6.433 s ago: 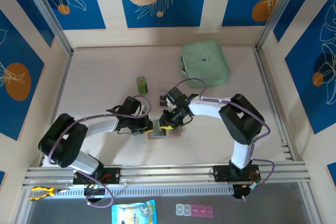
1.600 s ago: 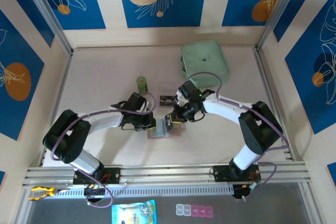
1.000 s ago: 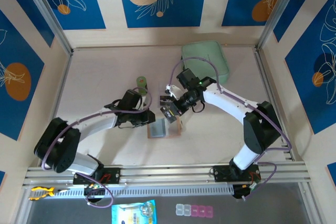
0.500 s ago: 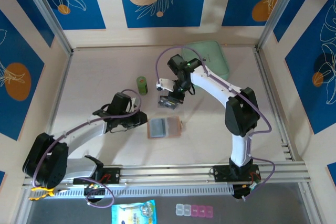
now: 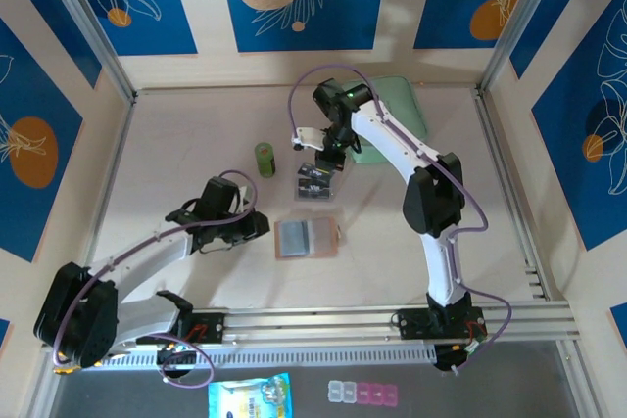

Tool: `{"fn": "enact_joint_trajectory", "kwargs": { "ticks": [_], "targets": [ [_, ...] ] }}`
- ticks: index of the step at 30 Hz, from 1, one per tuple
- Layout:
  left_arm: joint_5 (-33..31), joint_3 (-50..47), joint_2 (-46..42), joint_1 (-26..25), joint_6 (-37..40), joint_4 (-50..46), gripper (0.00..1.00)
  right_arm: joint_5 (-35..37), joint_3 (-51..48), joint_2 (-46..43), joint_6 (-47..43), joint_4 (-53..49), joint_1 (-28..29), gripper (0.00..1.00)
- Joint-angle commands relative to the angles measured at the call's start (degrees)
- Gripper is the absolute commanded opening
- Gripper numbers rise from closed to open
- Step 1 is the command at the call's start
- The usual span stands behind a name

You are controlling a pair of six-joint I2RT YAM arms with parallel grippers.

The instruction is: Take the credit cards out of the card holder

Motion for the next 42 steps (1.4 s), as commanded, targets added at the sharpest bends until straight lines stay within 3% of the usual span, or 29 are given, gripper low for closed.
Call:
{"fn": "enact_joint_trajectory", "kwargs": {
  "ticks": [1, 22, 24, 28, 36, 42],
  "targets": [
    [-1.4, -1.0, -1.7, 0.9, -0.3, -2.7, 0.2, 0.6, 3.0, 2.8, -2.6, -3.9, -0.1, 0.0],
    [-1.9, -2.8, -3.6, 1.6, -0.9, -3.2, 0.21, 1.4, 4.7, 9.8, -4.2, -3.5, -0.2, 0.0],
    [-1.7, -2.8, -3.4, 1.6, -0.7, -2.9, 0.22, 2.3, 4.8, 9.9, -3.7, -3.4, -0.3, 0.07],
    [-0.3, -2.1, -2.2, 1.7, -0.2, -2.5, 0.24, 3.1, 4.7, 8.6, -2.6, -3.6, -0.5, 0.17],
    [2.3, -1.4, 0.7, 1.6, -0.6, 0.5, 0.24, 1.8, 0.7, 2.6, 0.8, 0.5, -0.2, 0.17],
    [3.7, -1.4, 3.8, 1.3, -1.6, 4.1, 0.22, 0.2, -6.0, -1.8, 10.2, 10.5, -0.2, 0.12]
  ]
}}
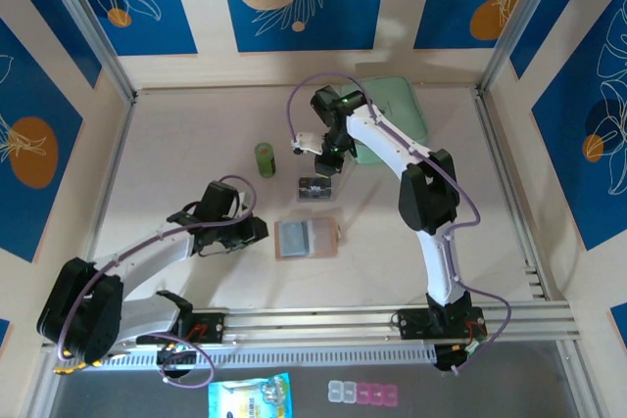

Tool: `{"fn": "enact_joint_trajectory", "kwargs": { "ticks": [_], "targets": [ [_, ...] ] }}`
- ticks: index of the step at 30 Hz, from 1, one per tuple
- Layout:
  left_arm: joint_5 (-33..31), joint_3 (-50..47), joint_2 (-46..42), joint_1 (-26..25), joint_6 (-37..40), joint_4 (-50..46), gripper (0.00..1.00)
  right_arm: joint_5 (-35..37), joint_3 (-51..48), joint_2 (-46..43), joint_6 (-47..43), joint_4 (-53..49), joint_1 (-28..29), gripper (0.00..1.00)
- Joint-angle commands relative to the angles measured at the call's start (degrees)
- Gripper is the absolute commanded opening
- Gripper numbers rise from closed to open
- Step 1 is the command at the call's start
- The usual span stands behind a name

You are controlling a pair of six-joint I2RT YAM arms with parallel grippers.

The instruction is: Take the credit cards out of the card holder

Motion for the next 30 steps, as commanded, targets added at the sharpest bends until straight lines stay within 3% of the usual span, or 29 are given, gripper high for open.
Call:
{"fn": "enact_joint_trajectory", "kwargs": {
  "ticks": [1, 4, 10, 30],
  "targets": [
    [2.2, 0.9, 1.5, 0.4, -0.7, 3.0, 0.21, -2.3, -2.9, -2.7, 7.3, 6.8, 0.0, 0.1],
    [2.7, 1.4, 2.7, 0.3, -0.5, 3.5, 0.2, -0.2, -5.4, -2.5, 9.3, 10.7, 0.4, 0.06],
    [2.4, 1.2, 2.4, 0.3, -0.5, 3.3, 0.2, 4.4, -5.6, 0.7, 8.6, 11.9, 1.5, 0.08],
    [1.9, 0.4, 1.5, 0.3, -0.4, 2.4, 0.2, 8.1, -8.9, 2.9, 6.8, 15.6, 3.3, 0.29]
  ]
}}
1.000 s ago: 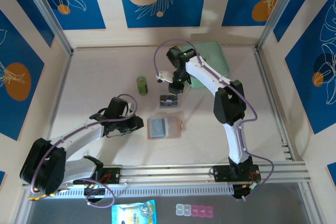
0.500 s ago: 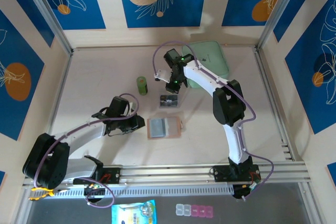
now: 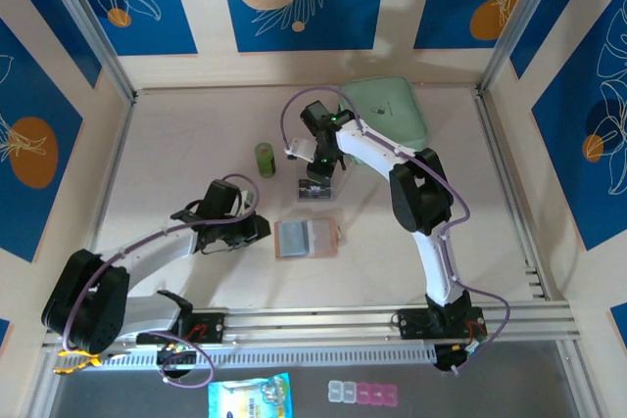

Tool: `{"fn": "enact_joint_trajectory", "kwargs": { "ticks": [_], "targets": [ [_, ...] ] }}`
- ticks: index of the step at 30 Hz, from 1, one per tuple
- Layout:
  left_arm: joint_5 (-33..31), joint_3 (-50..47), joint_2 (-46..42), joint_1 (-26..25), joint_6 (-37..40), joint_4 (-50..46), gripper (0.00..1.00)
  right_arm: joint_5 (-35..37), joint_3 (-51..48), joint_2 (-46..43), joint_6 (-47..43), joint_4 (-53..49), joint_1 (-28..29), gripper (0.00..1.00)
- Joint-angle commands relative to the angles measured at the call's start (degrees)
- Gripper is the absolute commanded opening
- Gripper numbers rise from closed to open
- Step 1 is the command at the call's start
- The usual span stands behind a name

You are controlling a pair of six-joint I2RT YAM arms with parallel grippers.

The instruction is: Take the credit cards out of the card holder

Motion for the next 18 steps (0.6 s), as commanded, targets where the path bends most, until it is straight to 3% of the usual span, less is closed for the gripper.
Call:
{"fn": "enact_joint_trajectory", "kwargs": {
  "ticks": [1, 11, 18],
  "targets": [
    [0.6, 0.2, -0.8, 0.3, -0.1, -0.4, 0.2, 0.0, -0.6, 0.6, -0.9, -0.2, 0.4, 0.29],
    [1.5, 0.3, 0.0, 0.3, -0.1, 0.9, 0.2, 2.5, -1.1, -4.5, 4.8, 2.7, -0.3, 0.29],
    [2.7, 0.2, 1.8, -0.4, -1.0, 3.6, 0.19, -1.6, -5.4, -11.5, 20.8, 4.7, -0.2, 0.27]
  ]
}}
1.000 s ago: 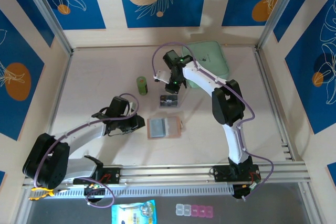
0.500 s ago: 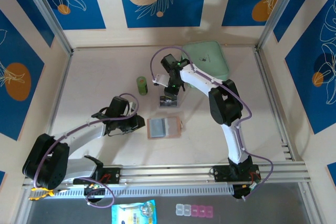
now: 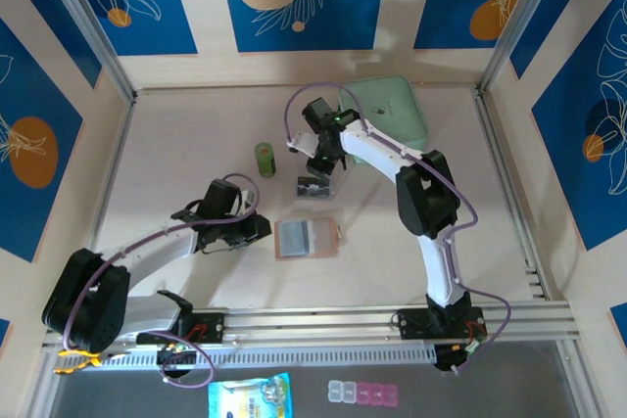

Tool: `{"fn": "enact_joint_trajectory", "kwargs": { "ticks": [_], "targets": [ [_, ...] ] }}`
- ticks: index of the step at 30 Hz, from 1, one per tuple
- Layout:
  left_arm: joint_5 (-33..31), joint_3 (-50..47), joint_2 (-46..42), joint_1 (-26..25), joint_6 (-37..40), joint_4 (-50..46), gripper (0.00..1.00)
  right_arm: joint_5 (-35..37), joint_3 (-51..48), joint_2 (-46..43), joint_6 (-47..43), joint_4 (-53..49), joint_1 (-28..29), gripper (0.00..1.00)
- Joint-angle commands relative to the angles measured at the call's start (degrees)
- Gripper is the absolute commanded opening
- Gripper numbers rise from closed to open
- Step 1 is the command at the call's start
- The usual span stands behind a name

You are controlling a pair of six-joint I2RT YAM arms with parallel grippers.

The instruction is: Take the credit cards out of the card holder

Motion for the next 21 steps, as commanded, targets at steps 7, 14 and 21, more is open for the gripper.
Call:
{"fn": "enact_joint_trajectory", "kwargs": {
  "ticks": [7, 14, 21],
  "targets": [
    [1.7, 0.5, 3.7, -2.8, -1.7, 4.2, 0.18, -11.8, -14.5, -15.2, 31.3, 11.0, 1.6, 0.21],
    [1.7, -0.6, 7.1, -4.7, -2.9, 7.5, 0.13, -19.0, -24.1, -20.3, 55.4, 13.1, 2.6, 0.14],
    [0.6, -0.7, 9.4, -5.4, -2.6, 7.4, 0.08, -24.7, -31.9, -21.5, 64.9, 17.0, 6.2, 0.18]
  ]
}}
